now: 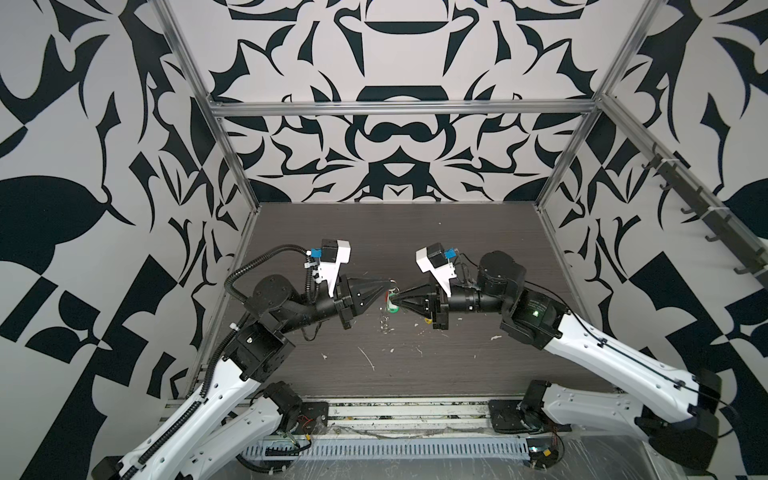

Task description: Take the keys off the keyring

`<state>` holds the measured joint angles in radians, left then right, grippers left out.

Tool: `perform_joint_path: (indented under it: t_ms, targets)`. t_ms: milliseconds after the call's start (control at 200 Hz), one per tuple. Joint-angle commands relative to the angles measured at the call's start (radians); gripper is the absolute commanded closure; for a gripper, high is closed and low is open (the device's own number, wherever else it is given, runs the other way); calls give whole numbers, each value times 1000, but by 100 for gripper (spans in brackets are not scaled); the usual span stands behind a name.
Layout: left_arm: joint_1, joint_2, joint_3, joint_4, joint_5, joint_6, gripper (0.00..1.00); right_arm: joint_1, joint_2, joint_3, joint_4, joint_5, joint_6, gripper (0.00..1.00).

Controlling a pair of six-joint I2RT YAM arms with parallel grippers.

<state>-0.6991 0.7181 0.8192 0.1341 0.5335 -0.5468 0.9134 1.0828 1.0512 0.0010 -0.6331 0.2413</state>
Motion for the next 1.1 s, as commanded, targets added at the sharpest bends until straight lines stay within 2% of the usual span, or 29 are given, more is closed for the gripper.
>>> perform_joint_path:
  t_ms: [0,450,595,695,975,1095]
  targets:
    - [0,-9,-6,103,-31,-20,100,25,13,47,-49,4,-51,100]
    - [0,-26,6,70,8,1,100,36,15,40,-96,24,-61,100]
    - [0,-29,15,42,34,13,100,35,-49,29,-97,84,-63,72]
    - [0,-30,15,39,39,13,100,35,-92,37,-101,100,-59,61]
    - [0,-35,-14,104,49,-1,100,36,-121,32,61,138,36,57]
    - [1,-37,-25,126,49,-10,100,35,-108,-1,160,199,86,57]
